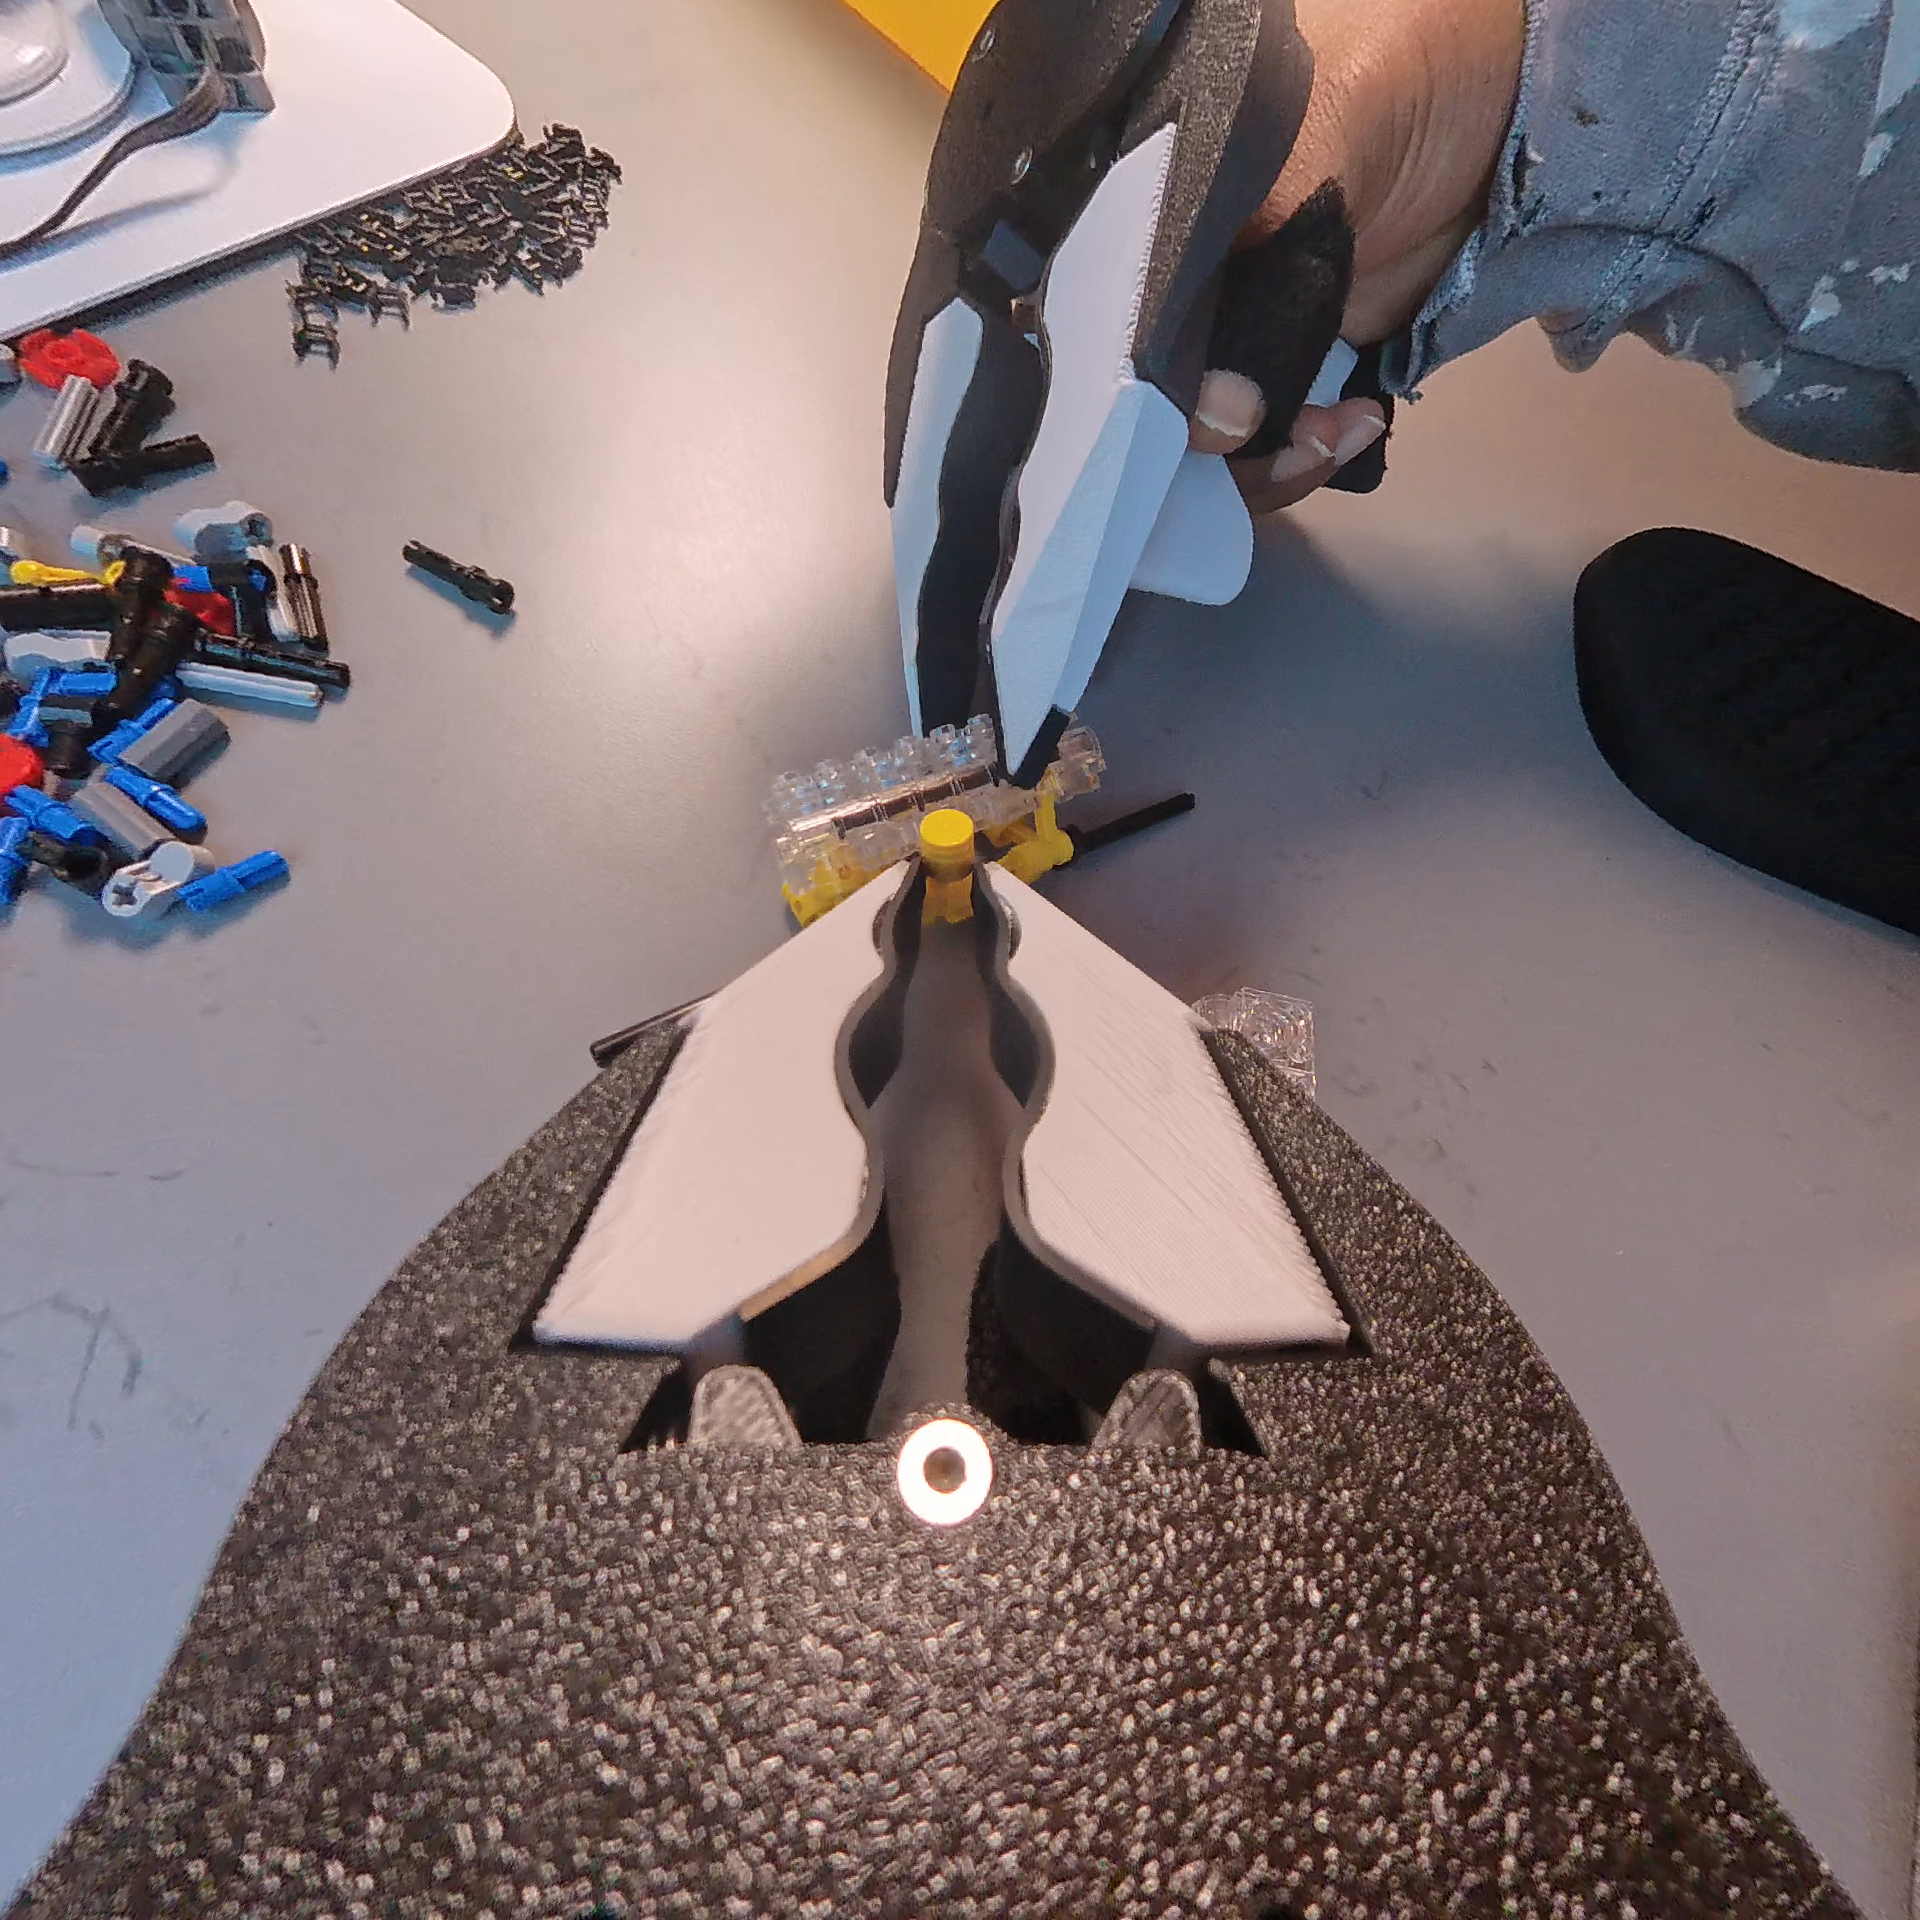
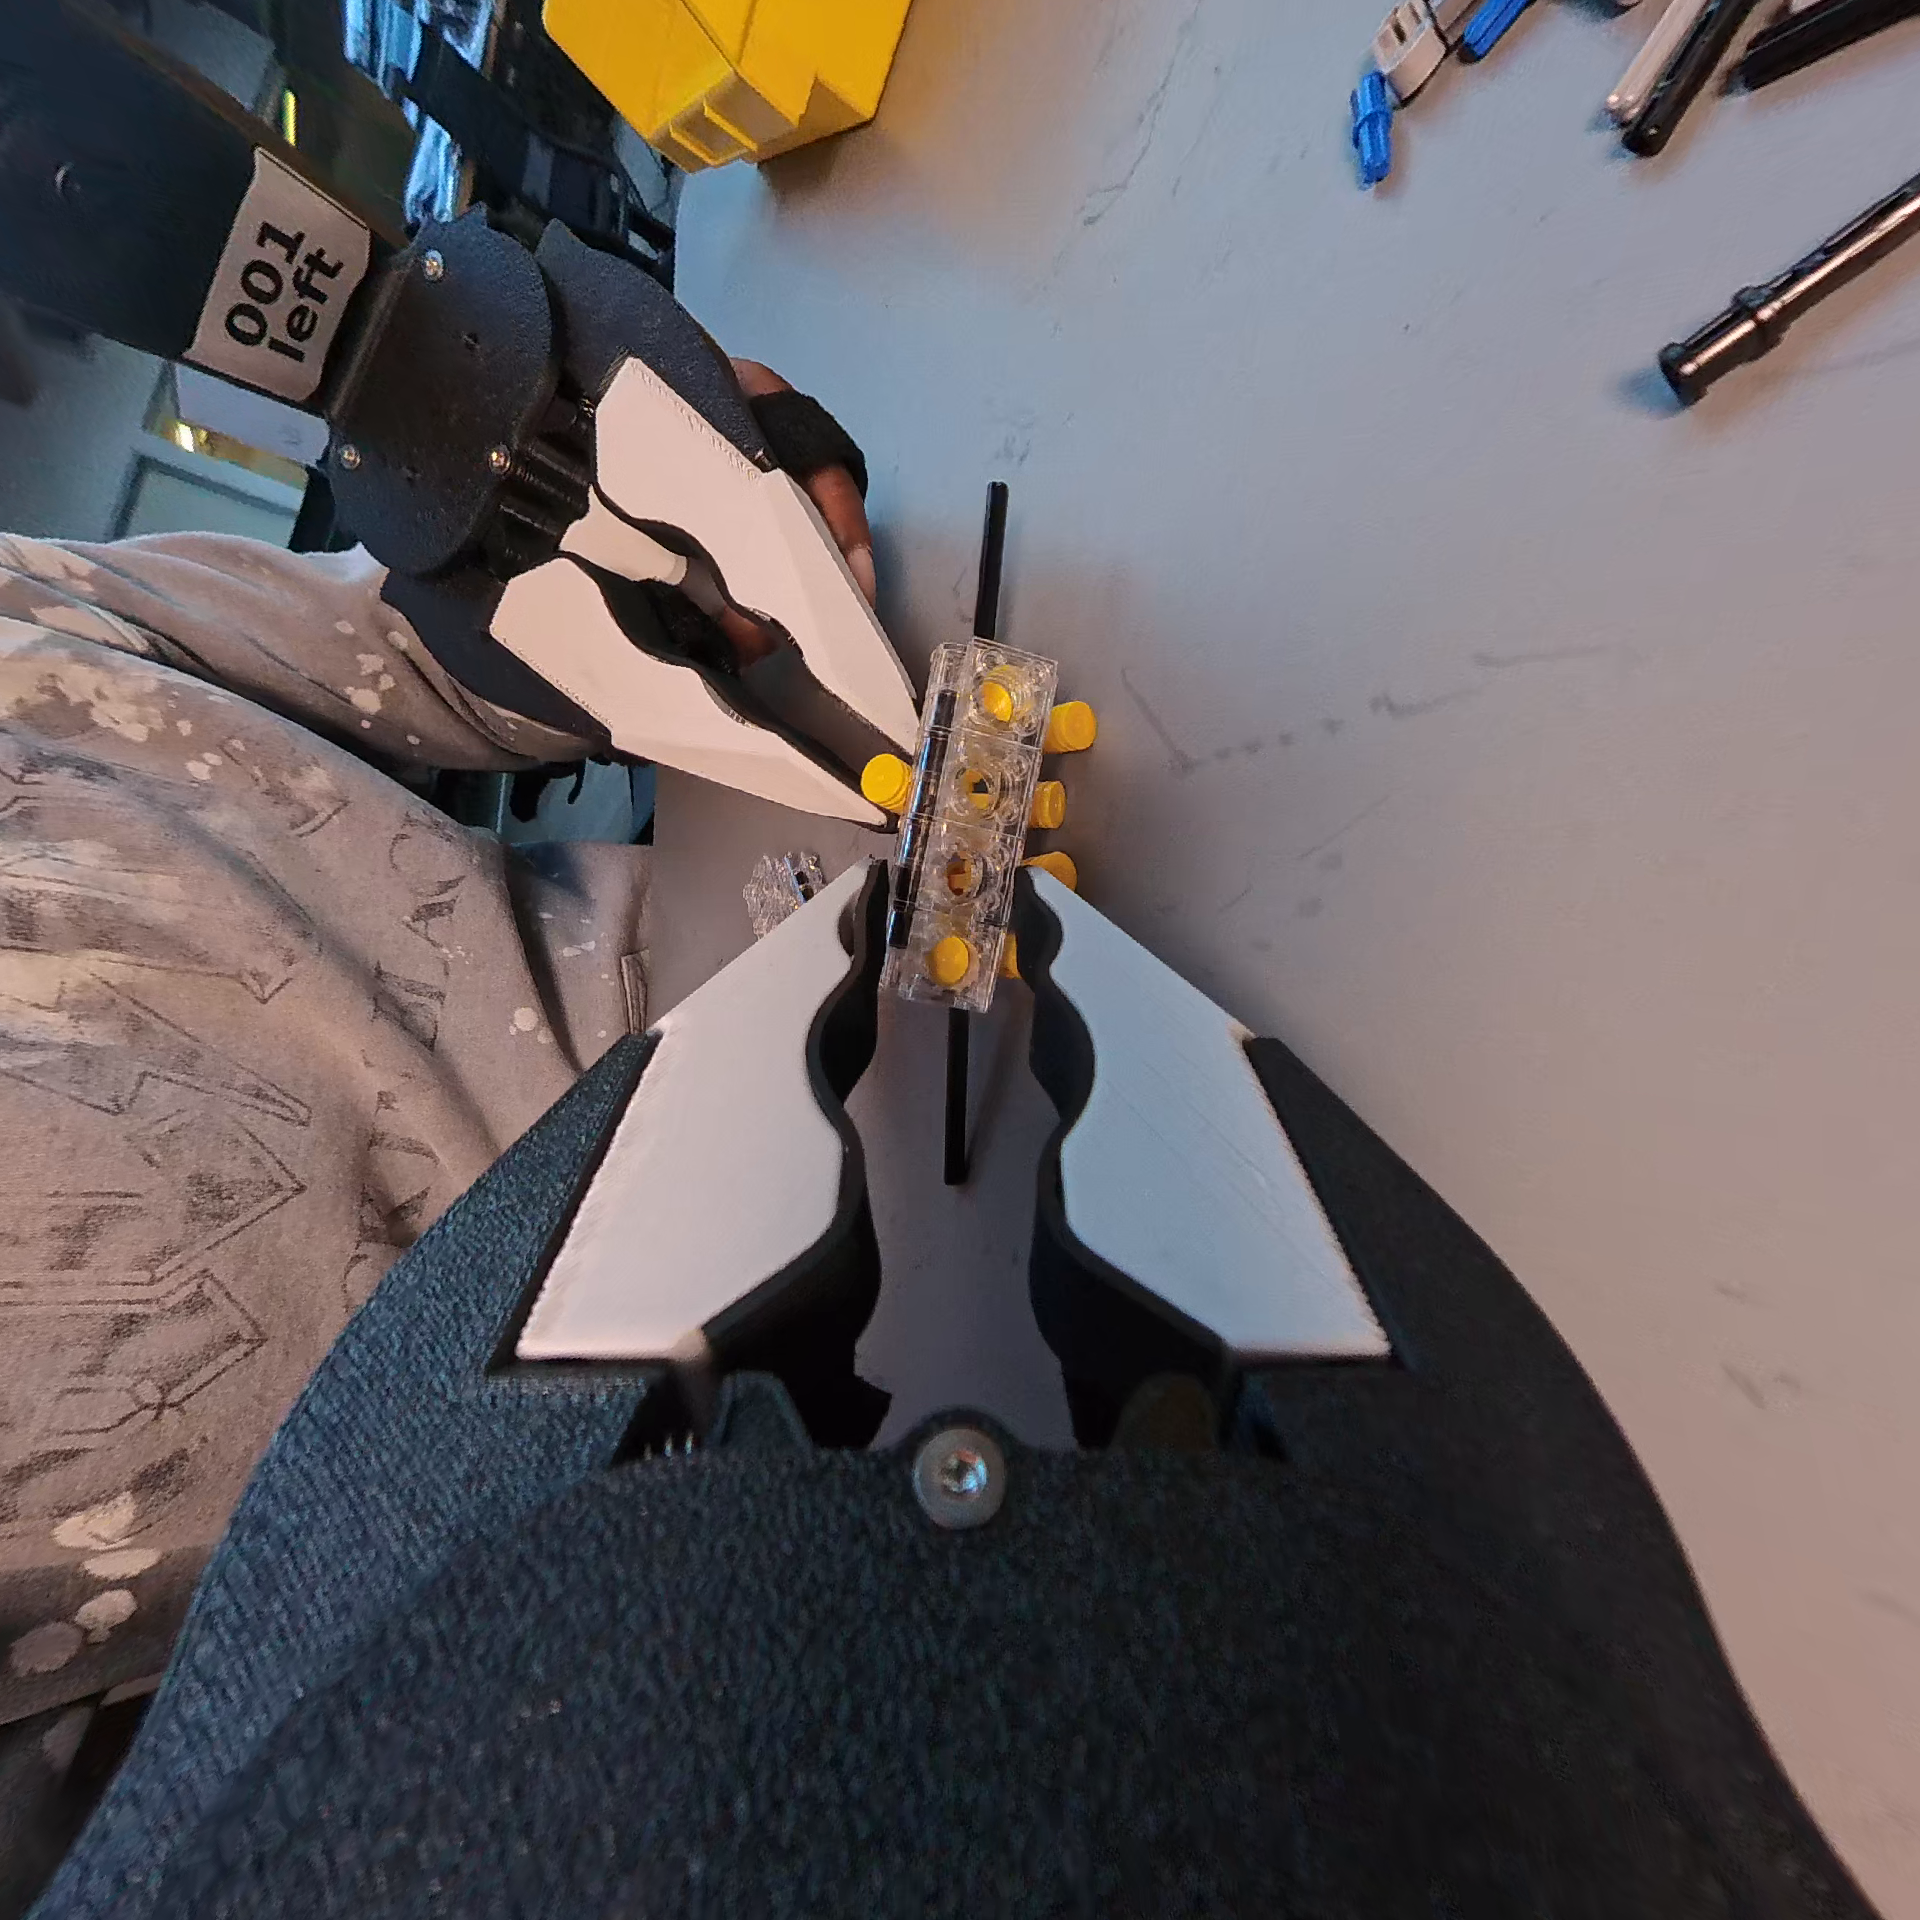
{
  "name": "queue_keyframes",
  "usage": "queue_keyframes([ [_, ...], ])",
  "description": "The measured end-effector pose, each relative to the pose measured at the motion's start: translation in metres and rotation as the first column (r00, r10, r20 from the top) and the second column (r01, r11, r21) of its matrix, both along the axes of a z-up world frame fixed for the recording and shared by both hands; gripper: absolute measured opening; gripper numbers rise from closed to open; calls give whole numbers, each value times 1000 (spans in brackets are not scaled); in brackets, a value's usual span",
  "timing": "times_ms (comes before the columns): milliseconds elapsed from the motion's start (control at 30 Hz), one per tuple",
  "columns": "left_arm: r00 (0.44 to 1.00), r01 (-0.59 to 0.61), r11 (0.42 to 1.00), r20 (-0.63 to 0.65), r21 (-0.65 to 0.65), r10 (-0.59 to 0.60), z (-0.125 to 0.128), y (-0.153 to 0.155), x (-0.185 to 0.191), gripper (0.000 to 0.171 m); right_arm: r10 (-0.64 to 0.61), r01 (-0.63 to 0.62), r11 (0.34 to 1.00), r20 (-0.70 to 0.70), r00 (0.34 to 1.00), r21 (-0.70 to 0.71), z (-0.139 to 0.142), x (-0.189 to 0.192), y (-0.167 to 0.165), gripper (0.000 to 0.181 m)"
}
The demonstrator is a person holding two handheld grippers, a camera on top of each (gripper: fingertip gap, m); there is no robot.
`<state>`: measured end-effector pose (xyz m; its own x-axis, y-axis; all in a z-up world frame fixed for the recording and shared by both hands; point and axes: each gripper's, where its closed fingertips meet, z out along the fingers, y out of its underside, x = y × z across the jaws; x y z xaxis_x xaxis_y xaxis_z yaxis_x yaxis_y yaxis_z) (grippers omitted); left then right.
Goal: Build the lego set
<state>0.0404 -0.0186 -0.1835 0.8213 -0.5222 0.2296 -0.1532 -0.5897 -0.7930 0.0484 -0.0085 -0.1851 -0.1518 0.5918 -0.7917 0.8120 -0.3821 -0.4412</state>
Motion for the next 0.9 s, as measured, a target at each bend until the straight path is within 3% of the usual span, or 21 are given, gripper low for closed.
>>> queue_keyframes([
  [600, 998, -6, 999, 55, -43, 9, -1, 2, -1, 8, -38, 39, 999, -21, 999, 13, 1, 0, 8, 22],
  [900, 1000, -12, 1000, 23, 10, 12, 4, 5, 0, 9, -51, 51, 999, -31, 998, 17, 1, 0, 9, 21],
])
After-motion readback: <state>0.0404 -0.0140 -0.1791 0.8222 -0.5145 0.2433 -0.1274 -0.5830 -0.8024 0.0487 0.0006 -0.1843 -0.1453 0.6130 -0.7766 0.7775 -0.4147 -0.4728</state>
